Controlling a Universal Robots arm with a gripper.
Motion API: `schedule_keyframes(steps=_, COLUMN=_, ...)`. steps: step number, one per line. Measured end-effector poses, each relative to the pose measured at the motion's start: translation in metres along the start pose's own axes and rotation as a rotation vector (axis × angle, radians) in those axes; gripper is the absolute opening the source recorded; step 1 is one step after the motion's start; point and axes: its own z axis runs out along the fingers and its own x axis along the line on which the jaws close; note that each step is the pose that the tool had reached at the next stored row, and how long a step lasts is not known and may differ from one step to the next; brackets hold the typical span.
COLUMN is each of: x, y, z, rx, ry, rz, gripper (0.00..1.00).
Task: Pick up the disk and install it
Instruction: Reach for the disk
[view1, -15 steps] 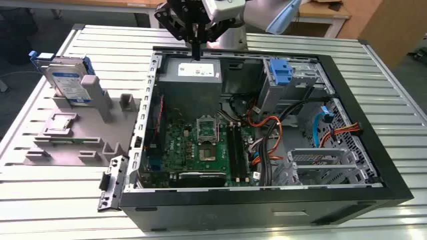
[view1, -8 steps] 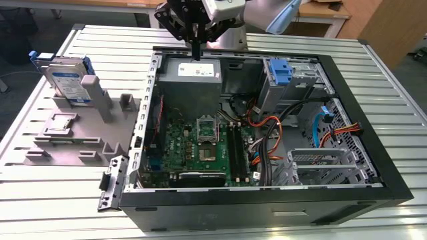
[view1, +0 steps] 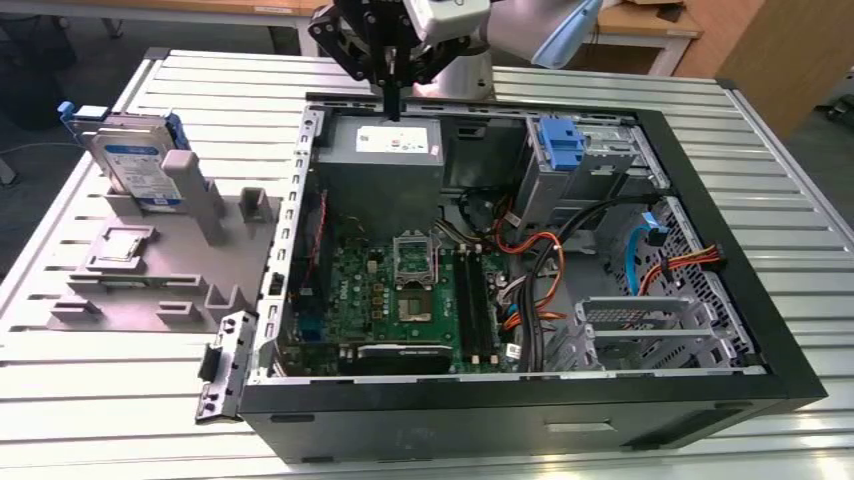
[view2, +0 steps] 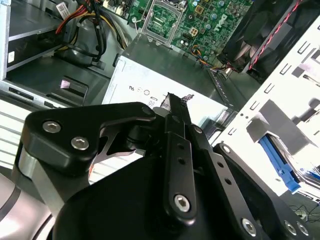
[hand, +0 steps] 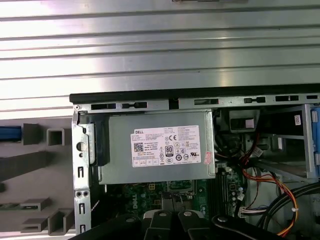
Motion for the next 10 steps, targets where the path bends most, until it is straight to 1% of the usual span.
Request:
schedule_keyframes(steps=6, x=0.0080, y=0.0027, z=-0.0001, rx=-0.0001, ry=-0.0001, rz=0.000, gripper=0.10)
schedule_keyframes(steps=10, x=0.0177, y=0.0021, z=-0.0003, rx=0.0000, ry=0.0000, rz=0.000, gripper=0.10)
